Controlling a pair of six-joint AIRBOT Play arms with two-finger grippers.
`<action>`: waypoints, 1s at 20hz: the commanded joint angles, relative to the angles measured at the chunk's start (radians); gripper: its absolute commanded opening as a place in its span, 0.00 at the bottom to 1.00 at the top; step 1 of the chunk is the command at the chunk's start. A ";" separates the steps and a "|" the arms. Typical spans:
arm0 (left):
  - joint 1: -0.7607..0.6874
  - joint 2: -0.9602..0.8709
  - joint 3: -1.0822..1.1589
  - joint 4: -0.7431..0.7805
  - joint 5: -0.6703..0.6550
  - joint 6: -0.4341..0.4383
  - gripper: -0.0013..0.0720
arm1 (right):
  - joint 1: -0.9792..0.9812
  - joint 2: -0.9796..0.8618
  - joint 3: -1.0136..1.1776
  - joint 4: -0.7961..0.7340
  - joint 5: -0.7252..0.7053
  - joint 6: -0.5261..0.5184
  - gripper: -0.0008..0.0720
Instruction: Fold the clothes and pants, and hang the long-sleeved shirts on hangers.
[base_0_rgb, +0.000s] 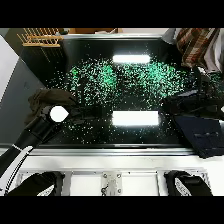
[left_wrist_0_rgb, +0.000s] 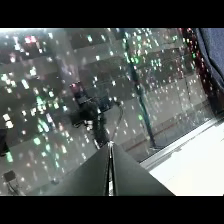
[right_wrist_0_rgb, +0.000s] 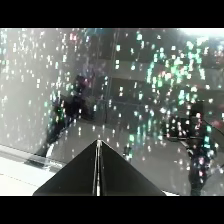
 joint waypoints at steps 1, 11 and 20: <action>0.000 0.000 0.000 0.000 0.000 0.000 0.04 | 0.001 -0.001 0.000 0.000 0.001 0.000 0.02; 0.144 0.000 0.139 0.308 -0.110 0.053 0.99 | 0.001 -0.001 0.000 0.000 0.002 0.000 0.02; 0.735 -0.169 0.282 0.655 -0.206 0.058 0.99 | 0.001 -0.001 0.000 0.000 0.002 0.000 0.02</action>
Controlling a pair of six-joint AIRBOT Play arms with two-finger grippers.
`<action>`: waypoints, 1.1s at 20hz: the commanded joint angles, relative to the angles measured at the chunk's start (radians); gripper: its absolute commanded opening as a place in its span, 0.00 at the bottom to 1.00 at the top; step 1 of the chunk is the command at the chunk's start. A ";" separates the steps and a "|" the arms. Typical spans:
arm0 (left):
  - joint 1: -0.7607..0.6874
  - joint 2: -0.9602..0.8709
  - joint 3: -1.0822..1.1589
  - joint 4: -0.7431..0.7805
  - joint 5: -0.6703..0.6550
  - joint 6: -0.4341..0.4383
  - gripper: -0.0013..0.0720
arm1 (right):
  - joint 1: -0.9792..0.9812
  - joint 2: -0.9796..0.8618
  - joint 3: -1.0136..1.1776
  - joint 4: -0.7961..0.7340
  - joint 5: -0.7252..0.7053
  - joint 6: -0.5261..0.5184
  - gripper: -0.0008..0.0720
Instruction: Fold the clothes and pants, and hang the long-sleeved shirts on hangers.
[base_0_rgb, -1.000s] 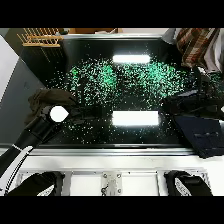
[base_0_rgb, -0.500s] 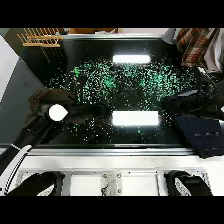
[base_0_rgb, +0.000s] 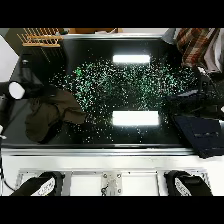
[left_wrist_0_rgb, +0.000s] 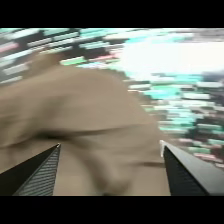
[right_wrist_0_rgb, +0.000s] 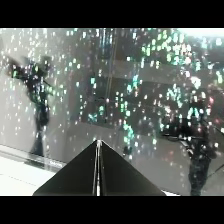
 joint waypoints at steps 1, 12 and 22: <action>0.183 -0.122 0.029 0.058 -0.017 0.006 0.99 | 0.001 -0.001 0.000 0.000 0.001 0.000 0.02; 0.158 -0.337 0.030 0.055 0.014 0.033 0.04 | 0.001 -0.001 0.000 0.000 0.001 0.000 0.02; -0.421 0.193 0.030 -0.206 0.037 0.017 0.04 | -0.031 0.000 0.101 -0.038 -0.066 -0.078 0.02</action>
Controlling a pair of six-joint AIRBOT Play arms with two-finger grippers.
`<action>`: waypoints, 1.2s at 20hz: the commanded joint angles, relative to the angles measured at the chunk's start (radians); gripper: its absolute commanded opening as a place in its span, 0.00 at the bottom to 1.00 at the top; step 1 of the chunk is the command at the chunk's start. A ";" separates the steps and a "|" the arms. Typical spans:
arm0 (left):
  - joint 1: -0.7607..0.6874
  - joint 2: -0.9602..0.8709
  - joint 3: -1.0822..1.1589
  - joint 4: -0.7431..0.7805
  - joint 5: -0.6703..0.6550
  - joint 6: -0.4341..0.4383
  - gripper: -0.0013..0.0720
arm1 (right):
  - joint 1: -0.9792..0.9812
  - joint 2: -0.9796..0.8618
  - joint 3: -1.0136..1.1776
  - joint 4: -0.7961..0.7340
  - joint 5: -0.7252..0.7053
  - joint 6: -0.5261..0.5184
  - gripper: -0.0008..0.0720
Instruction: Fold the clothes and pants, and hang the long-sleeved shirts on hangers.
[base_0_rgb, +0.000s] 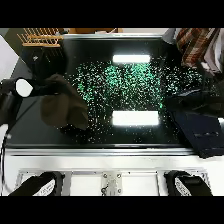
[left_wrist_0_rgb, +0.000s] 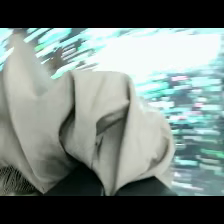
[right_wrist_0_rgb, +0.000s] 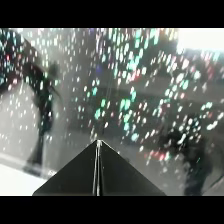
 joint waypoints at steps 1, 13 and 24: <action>-0.262 0.172 0.001 -0.052 0.033 -0.024 0.04 | -0.030 0.001 0.089 -0.066 -0.030 -0.026 0.02; -0.392 -0.059 0.000 -0.082 0.148 -0.201 0.58 | -0.082 0.000 0.178 -0.076 -0.057 0.003 0.02; 0.235 -0.137 -0.348 -0.324 -0.070 -0.158 0.93 | -0.082 0.000 0.176 -0.068 -0.047 0.004 0.02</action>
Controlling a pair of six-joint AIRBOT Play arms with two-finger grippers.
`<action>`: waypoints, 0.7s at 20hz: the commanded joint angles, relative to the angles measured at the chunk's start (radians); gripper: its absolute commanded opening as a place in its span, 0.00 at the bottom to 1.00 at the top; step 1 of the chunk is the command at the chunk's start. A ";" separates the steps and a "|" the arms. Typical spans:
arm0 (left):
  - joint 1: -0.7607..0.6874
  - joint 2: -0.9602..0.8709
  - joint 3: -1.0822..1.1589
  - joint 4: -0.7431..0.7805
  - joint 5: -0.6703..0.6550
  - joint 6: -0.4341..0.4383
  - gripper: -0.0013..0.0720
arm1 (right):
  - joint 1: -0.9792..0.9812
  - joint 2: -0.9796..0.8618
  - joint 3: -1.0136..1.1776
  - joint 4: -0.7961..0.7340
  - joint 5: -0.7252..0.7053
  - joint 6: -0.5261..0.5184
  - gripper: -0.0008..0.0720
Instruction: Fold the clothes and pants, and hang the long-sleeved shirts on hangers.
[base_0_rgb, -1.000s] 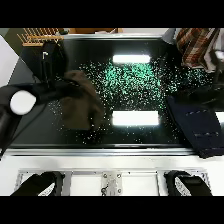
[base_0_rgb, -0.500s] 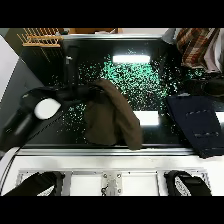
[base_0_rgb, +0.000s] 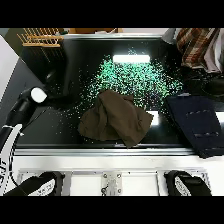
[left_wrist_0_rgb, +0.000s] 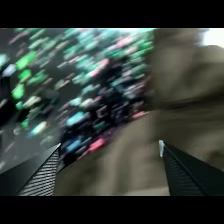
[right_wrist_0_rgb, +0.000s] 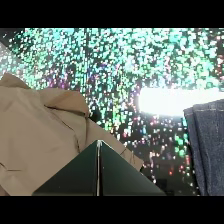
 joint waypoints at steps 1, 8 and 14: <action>0.144 -0.031 -0.166 -0.163 -0.060 0.108 0.93 | 0.000 0.000 -0.003 0.013 0.003 0.002 0.02; 0.014 -0.153 -0.245 -0.429 -0.077 0.311 0.93 | -0.001 0.000 -0.045 0.026 0.049 0.047 0.02; -0.041 -0.171 -0.117 -0.406 -0.092 0.323 0.04 | -0.127 -0.032 -0.285 0.022 0.084 0.115 0.04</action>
